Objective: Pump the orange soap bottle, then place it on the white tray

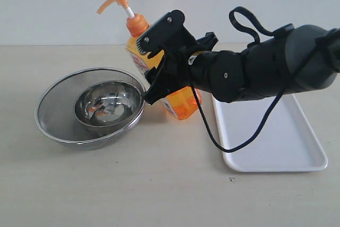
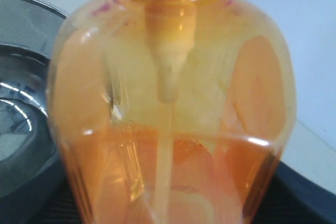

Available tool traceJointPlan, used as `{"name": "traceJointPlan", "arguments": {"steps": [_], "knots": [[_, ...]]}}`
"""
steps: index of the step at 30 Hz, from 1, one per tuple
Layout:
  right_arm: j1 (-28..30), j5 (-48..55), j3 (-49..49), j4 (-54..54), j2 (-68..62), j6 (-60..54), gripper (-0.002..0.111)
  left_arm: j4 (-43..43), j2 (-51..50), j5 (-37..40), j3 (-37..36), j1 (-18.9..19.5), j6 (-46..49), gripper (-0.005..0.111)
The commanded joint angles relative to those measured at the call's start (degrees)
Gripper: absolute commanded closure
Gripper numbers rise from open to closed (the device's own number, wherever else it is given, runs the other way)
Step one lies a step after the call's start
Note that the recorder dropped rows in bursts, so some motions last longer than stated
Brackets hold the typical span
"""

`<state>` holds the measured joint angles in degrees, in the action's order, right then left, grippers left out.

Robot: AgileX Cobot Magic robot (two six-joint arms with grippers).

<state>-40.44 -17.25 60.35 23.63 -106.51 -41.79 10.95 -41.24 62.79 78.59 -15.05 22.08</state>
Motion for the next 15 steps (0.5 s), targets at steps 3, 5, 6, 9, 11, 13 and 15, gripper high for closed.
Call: {"name": "traceJointPlan", "arguments": {"steps": [3, 5, 6, 9, 11, 13, 15], "knots": [[-0.1, -2.4, 0.4, -0.3, 0.6, -0.1, 0.108, 2.6, 6.4, -0.7, -5.3, 0.1, -5.4, 0.102], [-0.1, -2.6, 0.4, -0.3, 0.6, -0.1, 0.108, 3.5, 7.6, -0.7, -6.5, 0.1, -6.6, 0.102], [-0.1, -3.0, 0.4, 0.1, 0.6, 0.1, 0.108, 4.3, 8.6, -0.7, -7.7, 0.1, -7.5, 0.102], [-0.1, -3.5, 0.4, 0.1, 0.6, 1.4, 0.108, 4.5, 10.3, -0.8, -9.9, 0.1, -8.6, 0.102], [-0.1, -3.9, 0.4, 0.1, 0.6, 2.7, 0.108, 4.5, 11.1, -1.1, -12.0, 0.1, -9.1, 0.102], [-0.1, -3.9, 0.4, 0.2, 0.6, 3.0, 0.108, 4.5, 11.9, -1.6, -13.9, 0.1, -9.7, 0.102], [-0.1, -3.9, 0.4, 0.3, 0.6, 3.1, 0.108, 4.8, 12.6, -1.6, -15.4, 0.1, -10.5, 0.102]]}}
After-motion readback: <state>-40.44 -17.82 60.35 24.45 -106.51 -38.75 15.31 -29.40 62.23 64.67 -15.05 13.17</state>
